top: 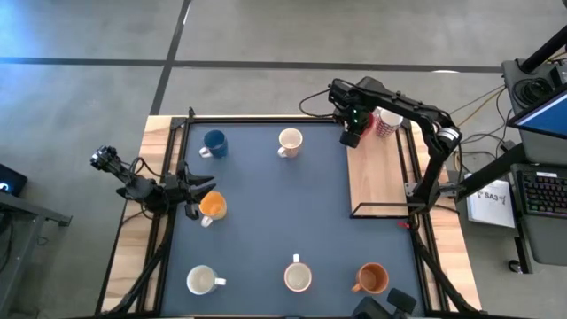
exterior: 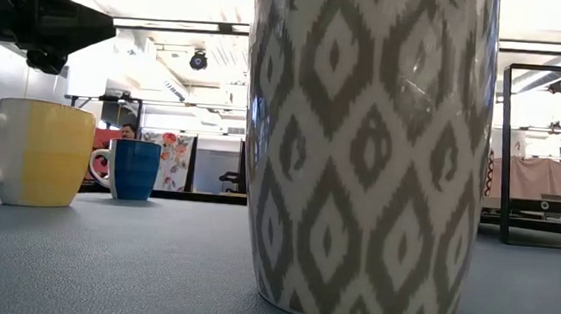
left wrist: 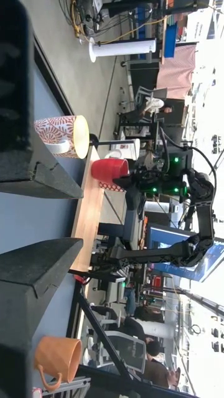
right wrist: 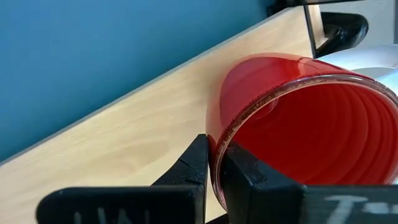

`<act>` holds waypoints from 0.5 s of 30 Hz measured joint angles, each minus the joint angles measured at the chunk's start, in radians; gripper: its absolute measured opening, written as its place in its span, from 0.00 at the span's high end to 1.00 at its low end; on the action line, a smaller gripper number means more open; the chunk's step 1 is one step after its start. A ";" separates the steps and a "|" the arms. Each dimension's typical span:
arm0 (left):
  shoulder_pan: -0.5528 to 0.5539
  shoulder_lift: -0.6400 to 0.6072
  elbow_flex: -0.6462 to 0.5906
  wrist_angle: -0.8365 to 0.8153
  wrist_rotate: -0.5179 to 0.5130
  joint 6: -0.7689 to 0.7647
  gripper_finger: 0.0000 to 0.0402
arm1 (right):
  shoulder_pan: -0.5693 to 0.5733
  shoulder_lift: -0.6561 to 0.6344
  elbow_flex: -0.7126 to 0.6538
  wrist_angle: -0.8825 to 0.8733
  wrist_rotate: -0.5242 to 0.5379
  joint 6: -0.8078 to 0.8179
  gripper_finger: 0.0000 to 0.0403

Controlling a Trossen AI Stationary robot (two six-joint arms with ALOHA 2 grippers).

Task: Place coffee mugs
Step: Put the red mug on the shelf

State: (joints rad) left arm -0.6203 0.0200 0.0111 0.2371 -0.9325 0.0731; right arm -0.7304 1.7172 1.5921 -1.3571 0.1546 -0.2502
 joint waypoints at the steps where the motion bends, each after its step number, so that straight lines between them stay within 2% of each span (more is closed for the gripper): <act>1: 0.000 0.000 0.000 0.000 0.000 0.000 0.76 | -0.003 0.000 0.000 0.005 0.000 -0.004 0.96; 10: 0.000 0.000 0.000 0.000 0.000 0.000 0.76 | -0.035 0.000 0.000 0.009 0.001 -0.007 0.96; 15: 0.000 0.000 0.000 0.000 0.000 0.000 0.76 | -0.036 -0.001 0.000 0.010 -0.031 -0.004 0.96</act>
State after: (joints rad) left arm -0.6203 0.0200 0.0112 0.2371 -0.9325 0.0731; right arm -0.7666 1.7161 1.5925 -1.3476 0.1234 -0.2546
